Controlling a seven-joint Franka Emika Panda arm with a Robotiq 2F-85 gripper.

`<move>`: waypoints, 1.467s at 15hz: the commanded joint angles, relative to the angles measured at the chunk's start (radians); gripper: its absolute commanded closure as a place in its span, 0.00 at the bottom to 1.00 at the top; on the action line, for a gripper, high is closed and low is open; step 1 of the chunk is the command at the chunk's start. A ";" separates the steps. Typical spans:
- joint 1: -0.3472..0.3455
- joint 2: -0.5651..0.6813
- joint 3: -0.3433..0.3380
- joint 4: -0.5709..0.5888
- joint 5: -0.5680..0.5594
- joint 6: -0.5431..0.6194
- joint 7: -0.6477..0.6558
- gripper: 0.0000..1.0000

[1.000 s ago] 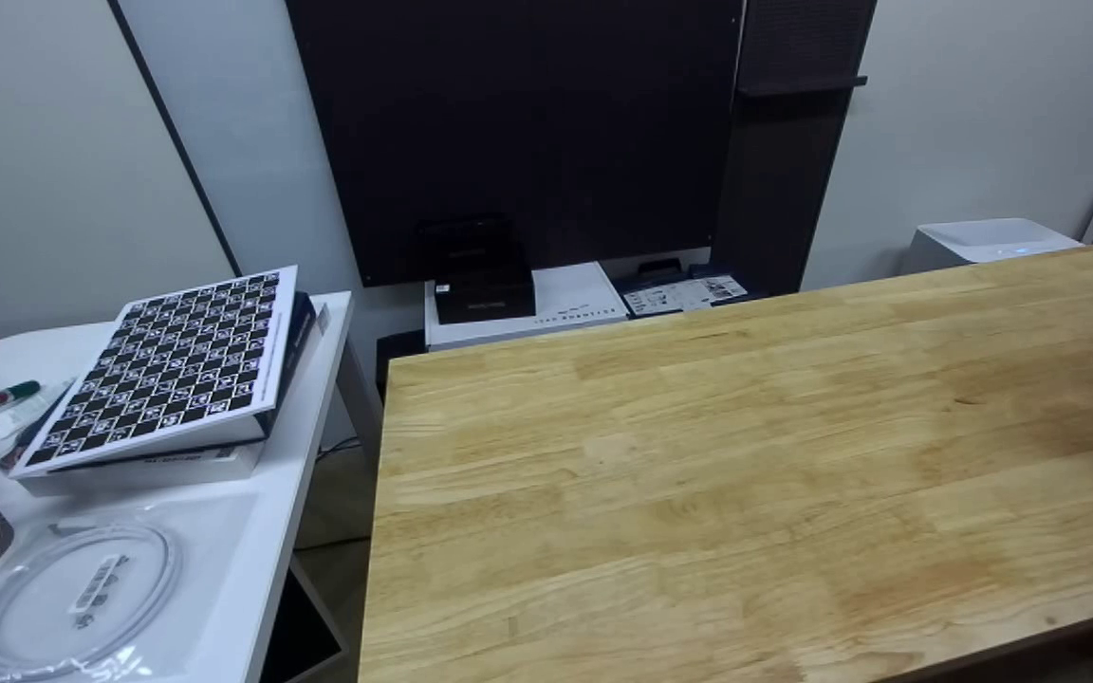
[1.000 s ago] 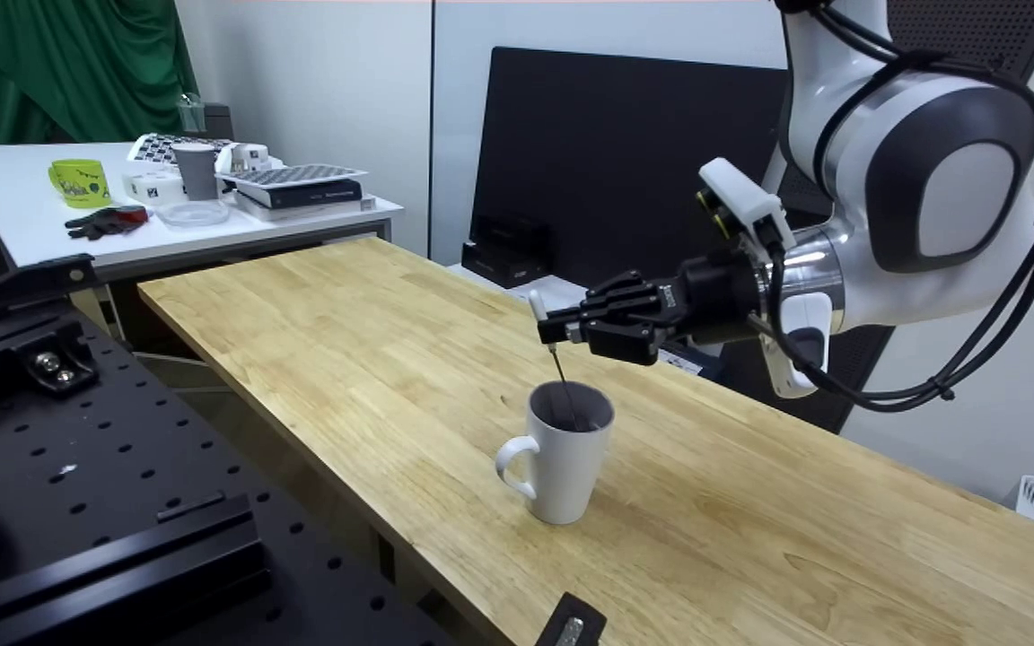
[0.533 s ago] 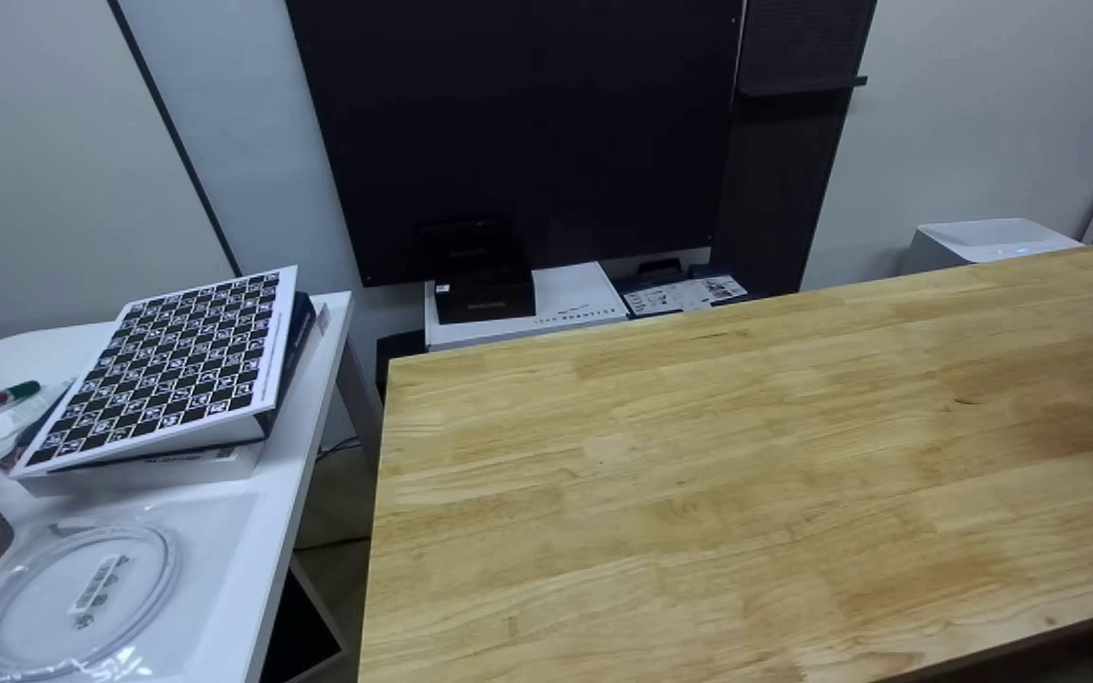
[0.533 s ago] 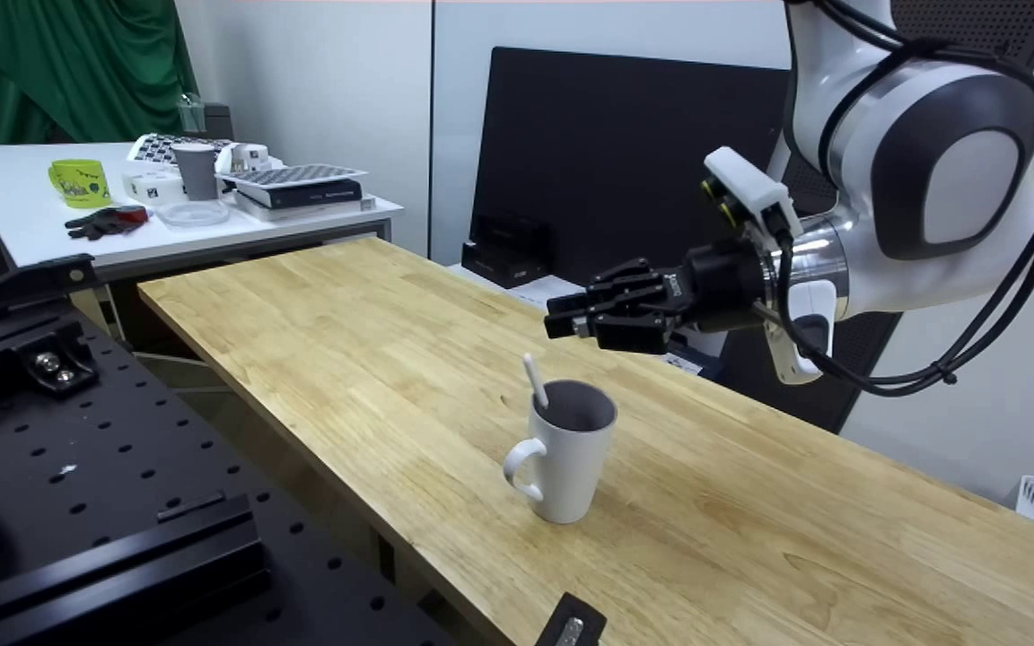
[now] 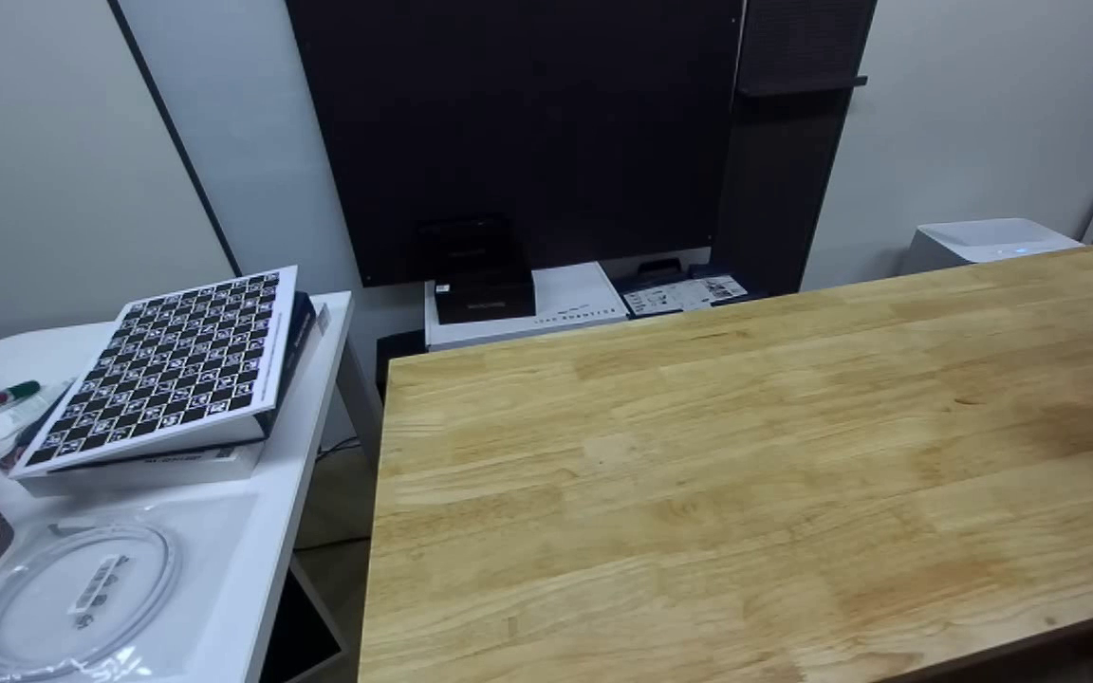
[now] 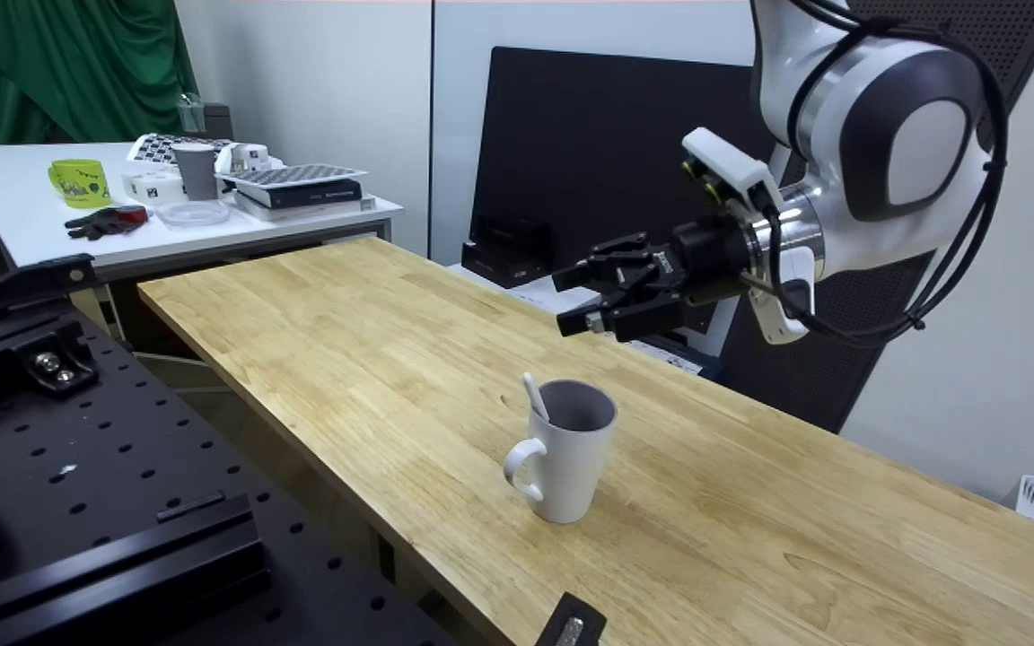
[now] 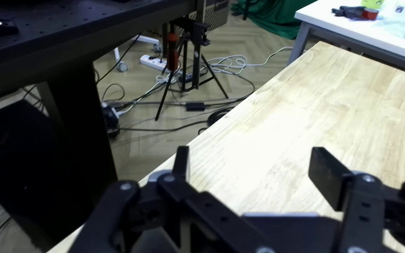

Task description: Put the spoon in the mug

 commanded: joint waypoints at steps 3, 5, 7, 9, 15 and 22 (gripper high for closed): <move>0.124 -0.103 0.036 -0.045 -0.155 0.175 -0.008 0.00; 0.174 -0.158 0.049 -0.100 -0.204 0.272 -0.015 0.00; 0.216 -0.234 0.051 -0.159 -0.269 0.345 -0.017 0.00; 0.261 -0.304 0.052 -0.237 -0.343 0.437 -0.017 0.00; 0.338 -0.491 0.061 -0.477 -0.556 0.773 -0.013 0.00; 0.322 -0.536 0.098 -0.603 -0.577 1.135 -0.019 0.00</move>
